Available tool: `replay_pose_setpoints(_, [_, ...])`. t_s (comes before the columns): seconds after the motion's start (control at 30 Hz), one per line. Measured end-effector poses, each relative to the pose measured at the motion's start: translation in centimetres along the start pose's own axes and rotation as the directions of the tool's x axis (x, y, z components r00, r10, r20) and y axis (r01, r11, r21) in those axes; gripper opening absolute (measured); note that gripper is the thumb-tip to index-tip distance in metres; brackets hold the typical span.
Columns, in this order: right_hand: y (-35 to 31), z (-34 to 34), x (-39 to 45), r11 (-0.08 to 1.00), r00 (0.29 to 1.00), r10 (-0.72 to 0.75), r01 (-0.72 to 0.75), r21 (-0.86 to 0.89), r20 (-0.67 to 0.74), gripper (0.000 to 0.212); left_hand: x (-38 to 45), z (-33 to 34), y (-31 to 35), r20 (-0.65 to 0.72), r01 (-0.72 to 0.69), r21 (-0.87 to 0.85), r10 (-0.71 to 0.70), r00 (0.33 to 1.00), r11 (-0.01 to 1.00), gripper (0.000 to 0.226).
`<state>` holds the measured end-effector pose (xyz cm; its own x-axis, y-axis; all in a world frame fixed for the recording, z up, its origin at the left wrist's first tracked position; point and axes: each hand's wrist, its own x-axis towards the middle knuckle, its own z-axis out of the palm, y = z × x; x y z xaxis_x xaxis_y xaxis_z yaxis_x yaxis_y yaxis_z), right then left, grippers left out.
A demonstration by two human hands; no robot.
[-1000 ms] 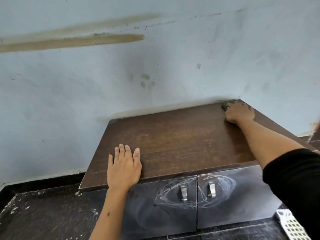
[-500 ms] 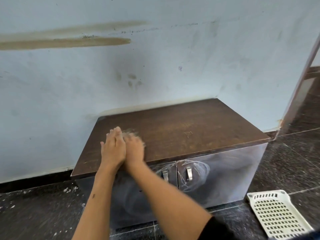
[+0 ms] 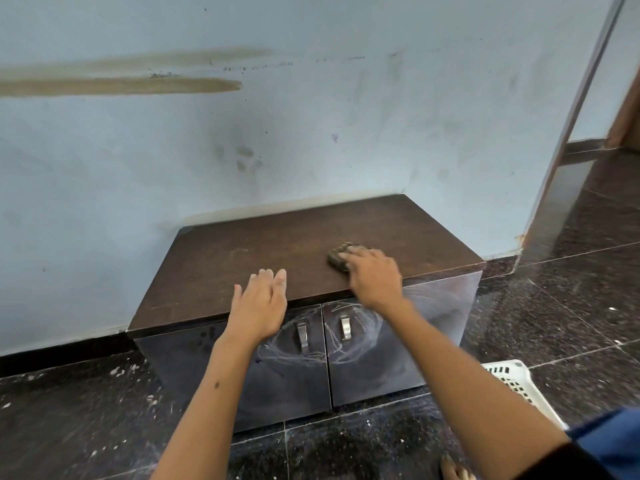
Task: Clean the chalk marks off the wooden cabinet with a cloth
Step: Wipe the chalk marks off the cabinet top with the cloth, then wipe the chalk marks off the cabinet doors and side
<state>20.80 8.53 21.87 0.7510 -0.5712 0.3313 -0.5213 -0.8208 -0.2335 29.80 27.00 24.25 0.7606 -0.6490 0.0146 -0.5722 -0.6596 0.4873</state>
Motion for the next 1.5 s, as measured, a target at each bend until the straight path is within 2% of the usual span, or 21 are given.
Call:
replay_pose_setpoints(0.23, [12.2,-4.1,-3.7,0.938,0.947,0.313,-0.320,-0.135,-0.069,0.043,-2.0,2.0,-0.5,0.042,-0.010,0.152,0.003,0.999,0.988,0.057])
replay_pose_setpoints(0.37, [13.5,-3.8,-5.3,0.911,0.899,0.412,-0.411,0.034,-0.151,0.046,-3.0,1.8,-0.6,0.037,0.007,0.120,-0.012,0.999,0.993,0.057])
replay_pose_setpoints(0.43, [12.9,-3.3,-5.9,0.865,0.840,0.492,-0.442,0.237,-0.230,0.040,-3.8,2.0,-0.6,0.007,0.014,0.023,-0.015,1.000,1.000,0.057])
replay_pose_setpoints(0.47, [12.3,-3.3,-6.3,0.756,0.766,0.605,-0.466,0.460,-0.218,0.036,-4.3,2.3,-0.5,-0.020,0.004,-0.038,-0.004,1.000,0.999,0.057])
replay_pose_setpoints(0.5, [11.5,-3.6,-6.8,0.522,0.681,0.724,-0.438,0.732,-0.109,0.033,-4.9,2.7,-0.4,-0.051,-0.018,-0.095,0.014,0.999,0.995,0.056])
replay_pose_setpoints(0.53, [10.4,-4.1,-7.5,0.161,0.642,0.760,-0.334,0.929,0.099,0.031,-5.6,3.3,-0.3,-0.076,-0.044,-0.138,0.033,0.997,0.989,0.055])
replay_pose_setpoints(0.57, [9.3,-4.5,-8.5,-0.232,0.656,0.686,-0.211,0.949,0.314,0.032,-6.3,4.0,-0.3,-0.091,-0.071,-0.160,0.057,0.994,0.985,0.055])
replay_pose_setpoints(0.6, [8.6,-4.4,-9.4,-0.526,0.681,0.577,-0.114,0.843,0.452,0.027,-6.9,4.7,-0.2,-0.098,-0.100,-0.166,0.084,0.992,0.981,0.055])
replay_pose_setpoints(0.63, [7.6,-4.2,-10.4,-0.679,0.688,0.503,-0.061,0.731,0.524,0.019,-7.5,5.4,-0.3,-0.099,-0.122,-0.164,0.107,0.989,0.979,0.055])
replay_pose_setpoints(0.7, [5.8,-2.8,-11.7,-0.732,0.647,0.502,-0.036,0.681,0.573,0.017,-8.0,6.4,-0.7,-0.114,-0.153,-0.138,0.137,0.984,0.979,0.056])
replay_pose_setpoints(0.8, [2.8,0.1,-11.9,-0.634,0.476,0.687,0.025,0.773,0.548,0.020,-7.6,6.7,-1.5,-0.242,-0.210,-0.050,0.192,0.951,0.976,0.066])
replay_pose_setpoints(0.83, [1.7,0.7,-11.6,-0.530,0.410,0.781,0.034,0.848,0.472,0.025,-7.2,6.5,-1.7,-0.295,-0.228,-0.018,0.213,0.932,0.973,0.072])
replay_pose_setpoints(0.87, [0.5,1.0,-11.2,-0.362,0.368,0.865,-0.012,0.932,0.341,0.030,-6.8,6.3,-2.0,-0.334,-0.241,0.015,0.232,0.914,0.970,0.076])
replay_pose_setpoints(0.9, [-0.6,1.2,-10.8,-0.153,0.372,0.913,-0.069,0.986,0.168,0.034,-6.5,6.0,-2.2,-0.358,-0.248,0.047,0.248,0.900,0.968,0.078])
replay_pose_setpoints(0.97, [-2.4,1.7,-10.0,0.225,0.474,0.867,-0.100,0.969,-0.152,0.036,-5.8,5.3,-2.3,-0.370,-0.248,0.095,0.266,0.890,0.964,0.081])
replay_pose_setpoints(1.0, [-3.1,2.3,-9.6,0.358,0.531,0.805,-0.078,0.930,-0.265,0.036,-5.5,5.1,-2.2,-0.363,-0.249,0.112,0.273,0.891,0.962,0.083])
replay_pose_setpoints(1.13, [-5.3,7.2,-9.1,0.710,0.732,0.413,0.114,0.695,-0.542,0.034,-4.5,5.1,-2.0,-0.330,-0.261,0.181,0.308,0.892,0.948,0.089])
replay_pose_setpoints(1.23, [-6.5,9.8,-9.6,0.810,0.799,0.084,0.293,0.509,-0.595,0.037,-3.9,5.6,-2.1,-0.301,-0.275,0.222,0.333,0.894,0.936,0.092])
replay_pose_setpoints(1.3, [-5.2,10.0,-9.3,0.856,0.771,-0.030,0.348,0.382,-0.636,0.041,-3.3,5.5,-2.5,-0.279,-0.276,0.257,0.345,0.896,0.926,0.093])
replay_pose_setpoints(1.37, [-2.7,9.4,-8.8,0.874,0.740,0.032,0.305,0.378,-0.672,0.046,-2.7,5.3,-2.9,-0.257,-0.277,0.287,0.352,0.900,0.917,0.090])
replay_pose_setpoints(1.5, [2.5,8.2,-8.7,0.893,0.664,0.252,0.122,0.434,-0.704,0.029,-2.1,5.5,-3.5,-0.273,-0.243,0.338,0.342,0.899,0.909,0.074])
